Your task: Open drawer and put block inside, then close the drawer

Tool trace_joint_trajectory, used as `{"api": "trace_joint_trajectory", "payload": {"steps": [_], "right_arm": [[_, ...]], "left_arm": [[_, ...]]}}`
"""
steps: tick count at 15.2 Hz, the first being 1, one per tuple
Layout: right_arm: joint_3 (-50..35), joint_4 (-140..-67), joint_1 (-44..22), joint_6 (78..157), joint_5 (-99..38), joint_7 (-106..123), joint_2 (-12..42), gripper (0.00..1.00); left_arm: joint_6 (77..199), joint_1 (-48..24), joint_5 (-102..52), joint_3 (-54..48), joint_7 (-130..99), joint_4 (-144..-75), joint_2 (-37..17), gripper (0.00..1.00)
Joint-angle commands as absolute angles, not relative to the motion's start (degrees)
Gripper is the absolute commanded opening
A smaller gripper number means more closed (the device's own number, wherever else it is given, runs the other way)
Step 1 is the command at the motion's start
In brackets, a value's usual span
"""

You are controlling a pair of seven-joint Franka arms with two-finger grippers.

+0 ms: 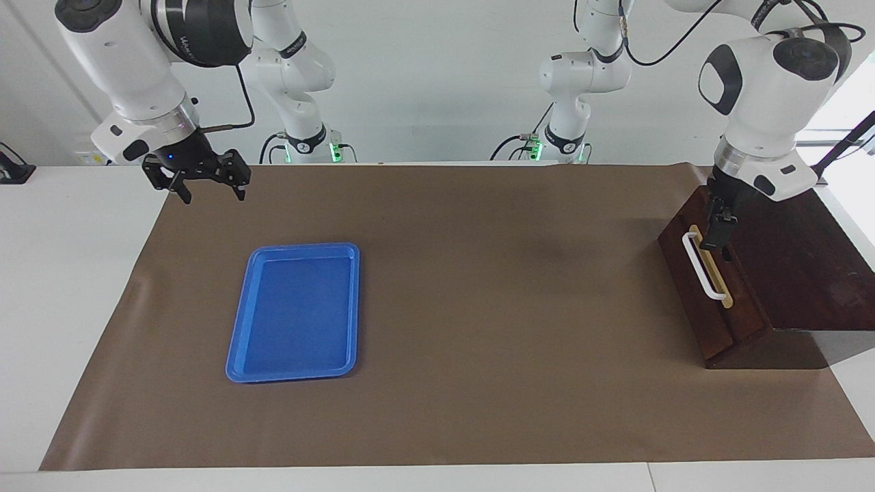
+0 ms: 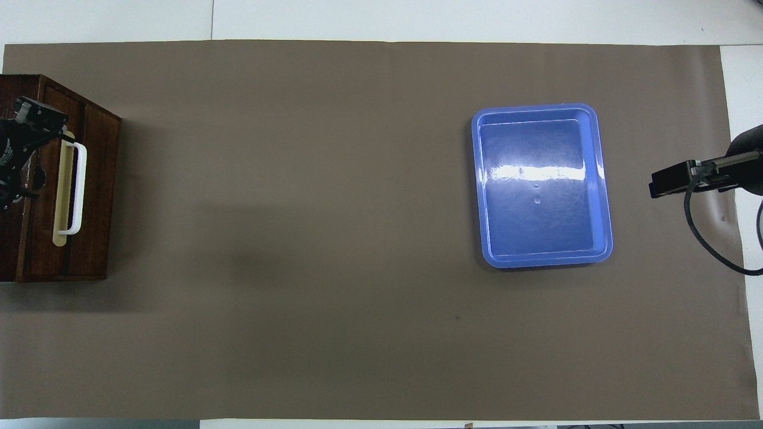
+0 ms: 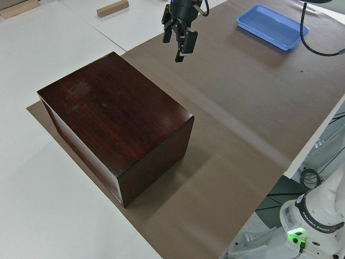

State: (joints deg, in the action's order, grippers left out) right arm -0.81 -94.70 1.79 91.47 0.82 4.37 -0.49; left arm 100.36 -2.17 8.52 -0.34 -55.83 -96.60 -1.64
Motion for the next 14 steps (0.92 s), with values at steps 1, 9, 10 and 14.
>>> {"api": "trace_joint_trajectory", "payload": {"steps": [1,9,10,14], "right_arm": [[-0.70,-95.71,2.11,92.37,-0.26,3.96,-1.49,1.00],[-0.79,-95.71,2.02,92.37,-0.26,3.78,-1.49,1.00],[-0.79,-95.71,2.02,92.29,-0.26,3.95,-1.49,1.00],[-0.79,-95.71,2.11,92.20,-0.26,4.22,-1.49,1.00]], "left_arm": [[92.31,-3.16,3.28,0.09,-36.56,-96.42,2.36,1.00],[88.42,2.28,-0.26,-2.89,-9.60,-93.25,1.31,1.00],[88.33,2.37,-0.52,-3.25,-9.23,-93.77,1.84,1.00],[87.71,2.37,-0.62,-4.83,-8.27,-95.53,2.99,1.00]]}}
